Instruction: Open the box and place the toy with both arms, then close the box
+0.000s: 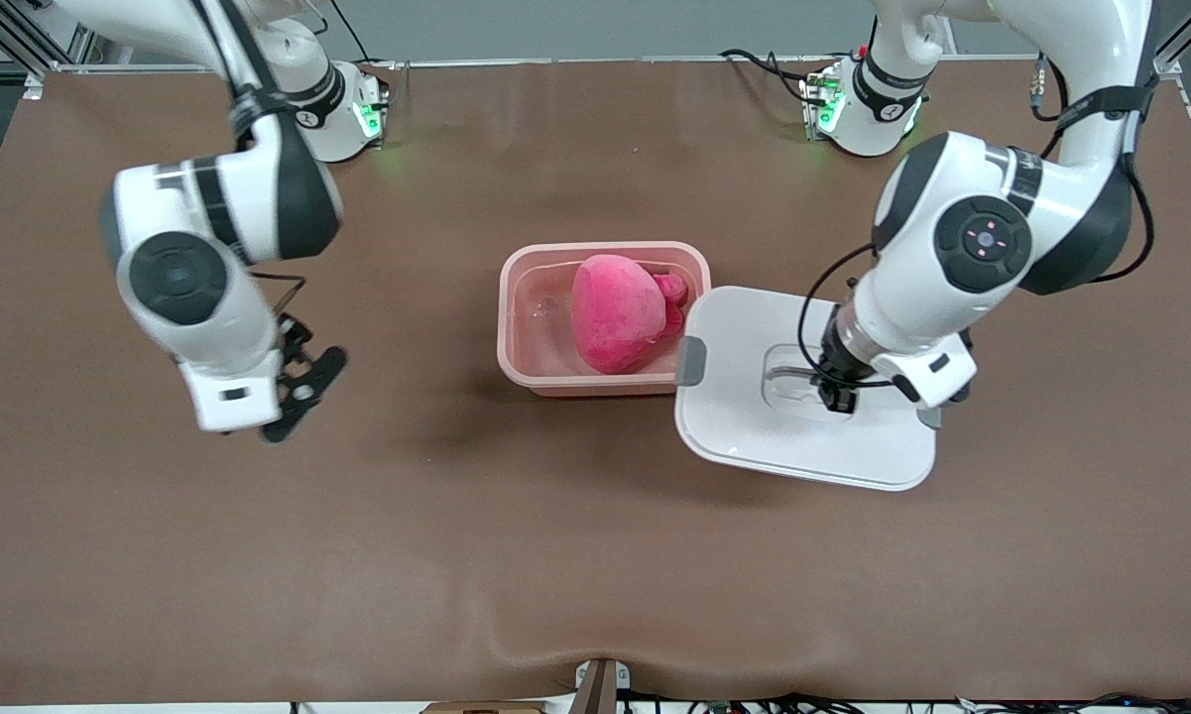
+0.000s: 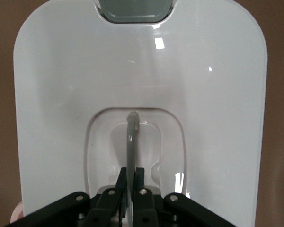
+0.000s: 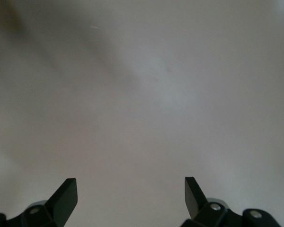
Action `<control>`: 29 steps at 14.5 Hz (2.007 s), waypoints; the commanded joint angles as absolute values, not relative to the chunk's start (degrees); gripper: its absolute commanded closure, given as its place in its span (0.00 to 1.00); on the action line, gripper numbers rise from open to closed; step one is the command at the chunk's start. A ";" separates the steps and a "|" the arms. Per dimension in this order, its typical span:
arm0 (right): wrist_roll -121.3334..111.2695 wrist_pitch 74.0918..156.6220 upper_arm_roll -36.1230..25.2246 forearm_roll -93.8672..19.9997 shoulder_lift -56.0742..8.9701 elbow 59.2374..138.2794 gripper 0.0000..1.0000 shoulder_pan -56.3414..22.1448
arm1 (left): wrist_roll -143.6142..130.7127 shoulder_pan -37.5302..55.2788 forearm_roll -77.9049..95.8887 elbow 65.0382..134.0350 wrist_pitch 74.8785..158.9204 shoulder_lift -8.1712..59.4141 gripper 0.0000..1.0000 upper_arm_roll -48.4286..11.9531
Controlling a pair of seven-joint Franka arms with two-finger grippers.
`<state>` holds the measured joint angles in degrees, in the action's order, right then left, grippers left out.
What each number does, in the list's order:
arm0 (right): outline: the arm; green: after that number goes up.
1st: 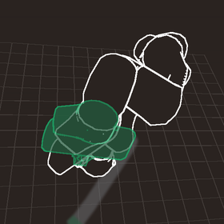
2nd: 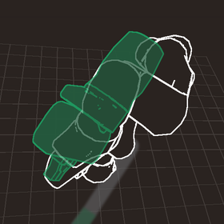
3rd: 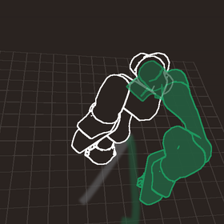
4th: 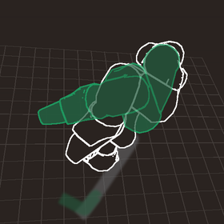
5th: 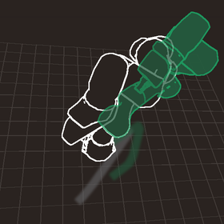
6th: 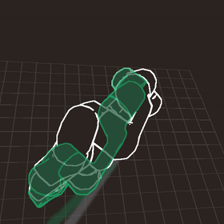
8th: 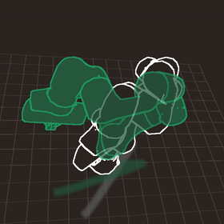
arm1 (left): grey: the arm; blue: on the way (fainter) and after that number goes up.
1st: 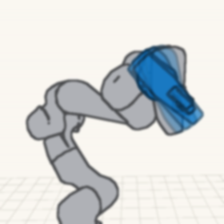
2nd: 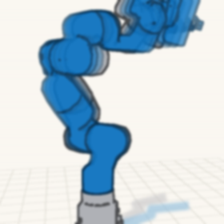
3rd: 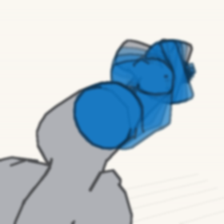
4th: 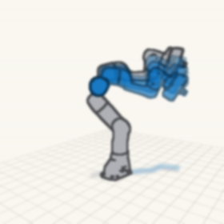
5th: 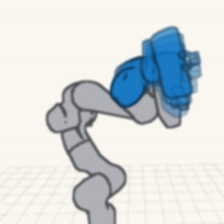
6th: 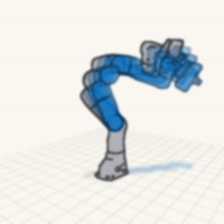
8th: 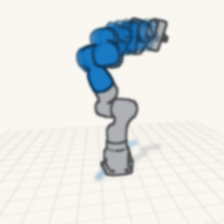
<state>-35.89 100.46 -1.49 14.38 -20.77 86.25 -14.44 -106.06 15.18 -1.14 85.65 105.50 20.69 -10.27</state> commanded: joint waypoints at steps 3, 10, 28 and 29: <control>-32.43 106.86 -0.26 8.89 -19.42 89.91 0.00 -1.61 | -112.13 15.99 -2.20 84.81 104.33 20.04 1.00 -13.18; -14.72 110.21 -0.26 2.02 -20.39 89.74 0.00 4.13 | -118.03 20.65 -2.20 84.81 104.33 20.30 1.00 -13.18; -8.44 113.47 0.18 -5.89 -8.55 110.98 0.00 2.73 | -138.60 33.92 -6.94 81.56 105.64 26.81 1.00 -12.83; -8.44 112.34 0.18 -5.89 -6.61 112.48 0.00 2.72 | -139.47 34.36 -7.03 81.56 105.64 26.81 1.00 -12.83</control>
